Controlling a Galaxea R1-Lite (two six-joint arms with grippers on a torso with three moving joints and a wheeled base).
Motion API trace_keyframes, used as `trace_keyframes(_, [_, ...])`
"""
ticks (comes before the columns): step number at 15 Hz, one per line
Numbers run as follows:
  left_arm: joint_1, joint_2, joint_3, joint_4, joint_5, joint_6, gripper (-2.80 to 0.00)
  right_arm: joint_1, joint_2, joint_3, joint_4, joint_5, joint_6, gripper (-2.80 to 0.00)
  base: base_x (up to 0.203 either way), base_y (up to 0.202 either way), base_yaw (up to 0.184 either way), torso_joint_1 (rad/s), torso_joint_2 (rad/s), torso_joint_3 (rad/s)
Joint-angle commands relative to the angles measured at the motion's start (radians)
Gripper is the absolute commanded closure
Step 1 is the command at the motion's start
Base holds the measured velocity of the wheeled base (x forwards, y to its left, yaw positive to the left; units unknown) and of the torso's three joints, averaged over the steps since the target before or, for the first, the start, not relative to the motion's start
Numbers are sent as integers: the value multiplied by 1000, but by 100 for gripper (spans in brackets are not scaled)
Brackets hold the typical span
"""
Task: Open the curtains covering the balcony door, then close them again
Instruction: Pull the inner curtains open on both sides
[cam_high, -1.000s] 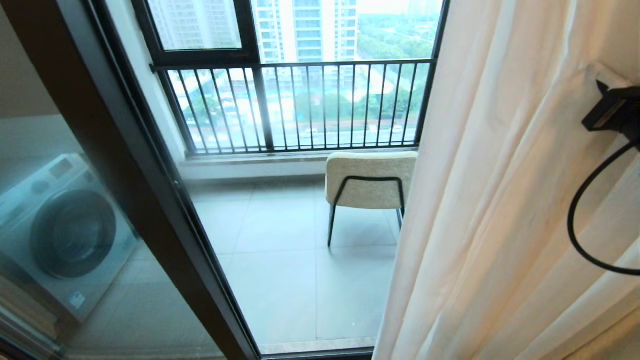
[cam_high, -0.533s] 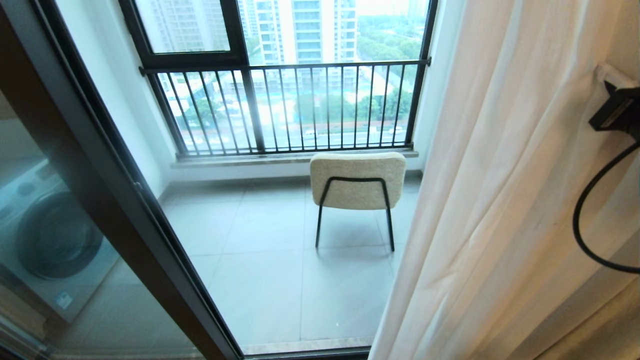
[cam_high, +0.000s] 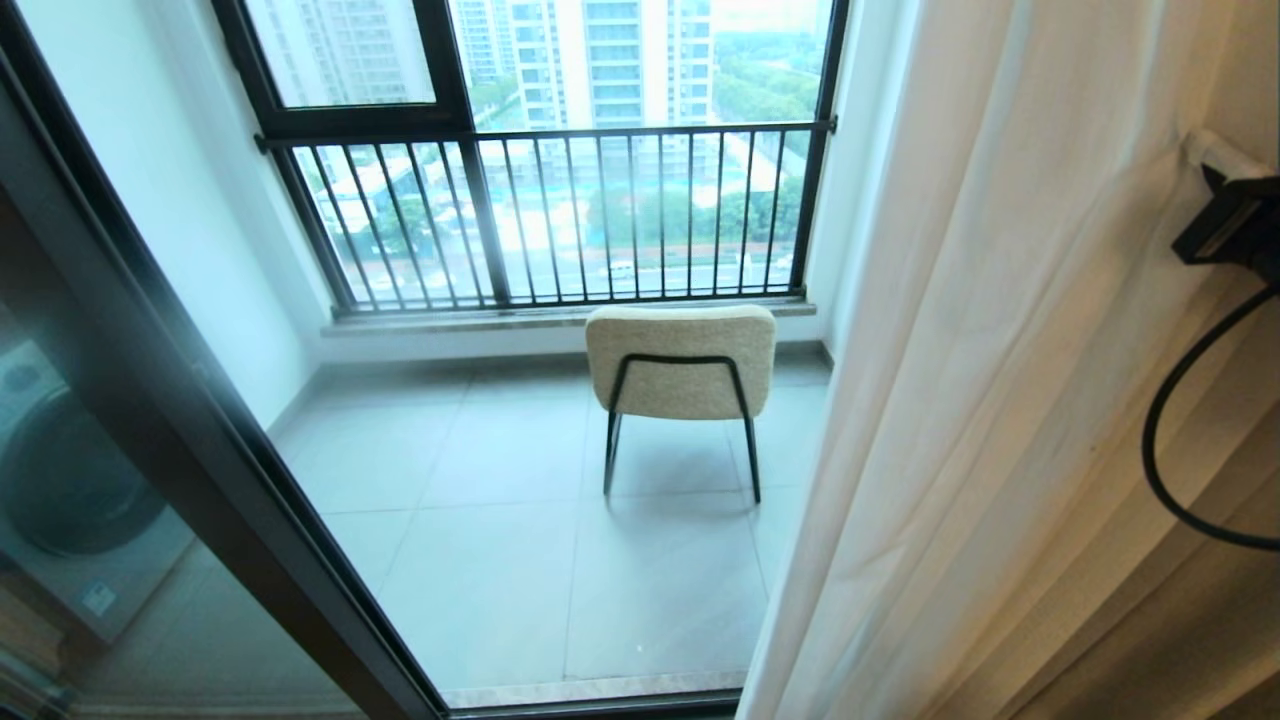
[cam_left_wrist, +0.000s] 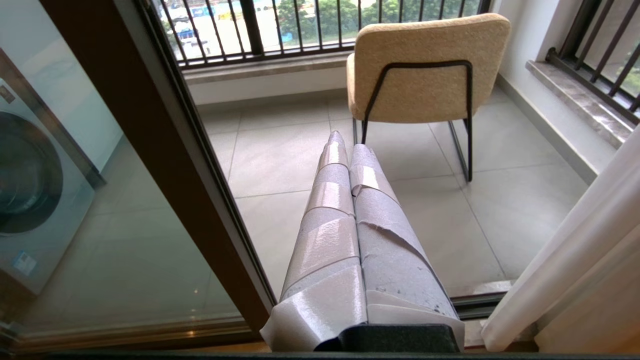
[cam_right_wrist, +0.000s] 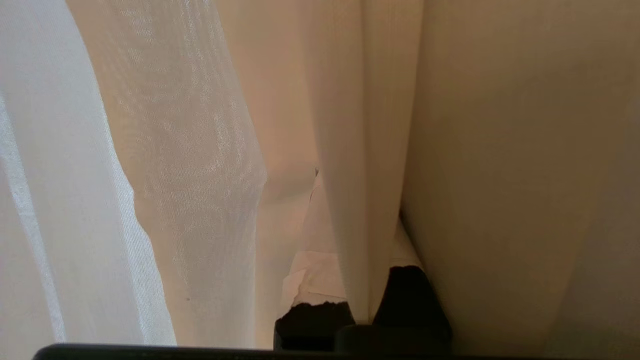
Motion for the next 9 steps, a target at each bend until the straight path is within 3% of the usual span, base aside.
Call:
trace_keyframes(1, [0, 0, 0, 0, 1, -1, 0, 1, -1, 0, -8, 0, -1, 0, 0, -185, 3, 0, 0, -2])
trace_keyframes(4, [0, 0, 0, 1, 1, -2, 0, 1, -5, 1, -8, 0, -1, 0, 0, -119, 2, 5, 1, 1])
trace_keyframes(9, [0, 0, 0, 3, 4, -27, 0, -1, -14, -1, -7, 0, -1, 0, 0, 0, 0, 0, 0, 0])
